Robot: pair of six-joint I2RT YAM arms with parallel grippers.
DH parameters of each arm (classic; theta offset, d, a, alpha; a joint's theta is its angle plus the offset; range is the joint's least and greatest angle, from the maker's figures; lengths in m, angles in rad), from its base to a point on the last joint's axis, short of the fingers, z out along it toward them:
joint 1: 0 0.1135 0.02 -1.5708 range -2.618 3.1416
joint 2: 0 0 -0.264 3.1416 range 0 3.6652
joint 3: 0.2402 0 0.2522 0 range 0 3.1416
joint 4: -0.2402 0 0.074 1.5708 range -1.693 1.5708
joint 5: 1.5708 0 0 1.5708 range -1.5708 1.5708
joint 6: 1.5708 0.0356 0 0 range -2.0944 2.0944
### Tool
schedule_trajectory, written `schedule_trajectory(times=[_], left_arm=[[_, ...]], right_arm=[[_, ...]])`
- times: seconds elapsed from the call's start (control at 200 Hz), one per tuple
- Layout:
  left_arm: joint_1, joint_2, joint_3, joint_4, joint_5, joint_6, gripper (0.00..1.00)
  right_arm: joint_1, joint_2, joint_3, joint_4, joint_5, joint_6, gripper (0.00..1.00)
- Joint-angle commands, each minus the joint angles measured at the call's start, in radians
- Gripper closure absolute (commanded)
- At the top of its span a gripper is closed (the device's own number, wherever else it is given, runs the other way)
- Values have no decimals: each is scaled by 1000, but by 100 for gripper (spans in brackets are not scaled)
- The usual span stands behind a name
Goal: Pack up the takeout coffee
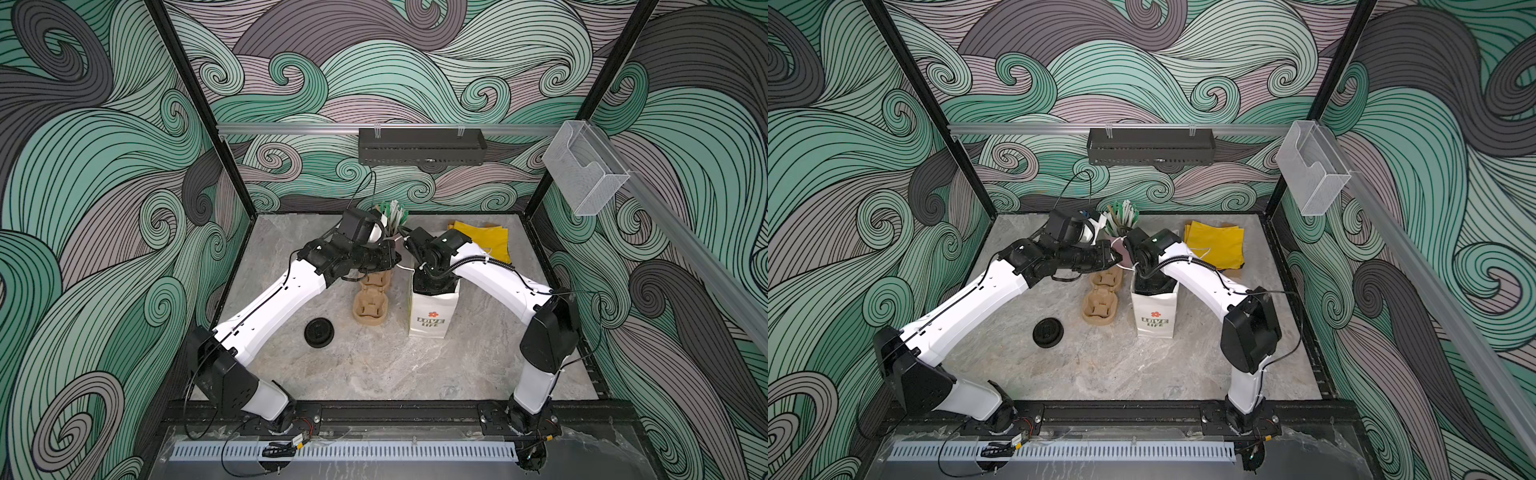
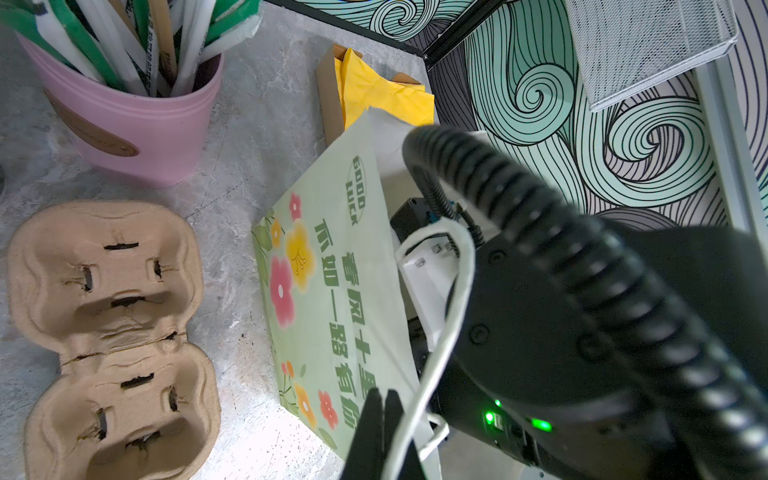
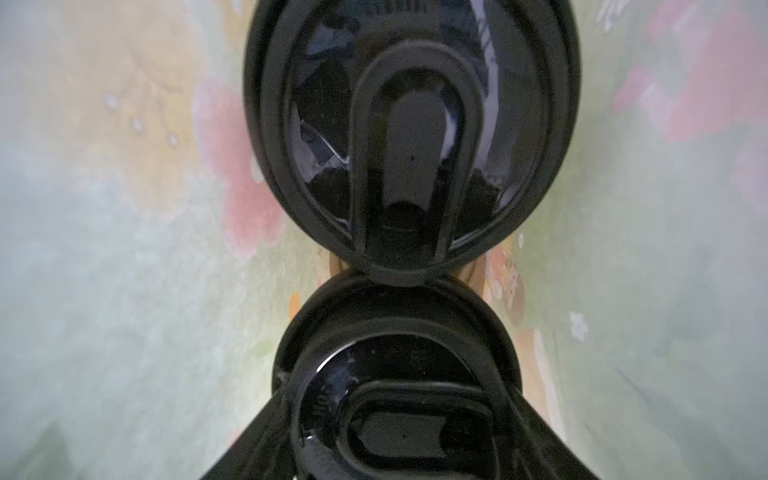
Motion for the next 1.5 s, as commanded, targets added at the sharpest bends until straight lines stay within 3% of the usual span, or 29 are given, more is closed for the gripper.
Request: schedule_trajectory(times=[0.0, 0.435, 1.491], left_arm=[[6, -28, 2, -23, -11, 22, 100], [7, -28, 1, -23, -11, 23, 100], [11, -29, 3, -21, -9, 23, 100]], right_arm=[[4, 127, -129, 30, -45, 22, 44], [2, 249, -173, 40, -60, -3, 46], [-5, 344, -272, 108, -90, -4, 48]])
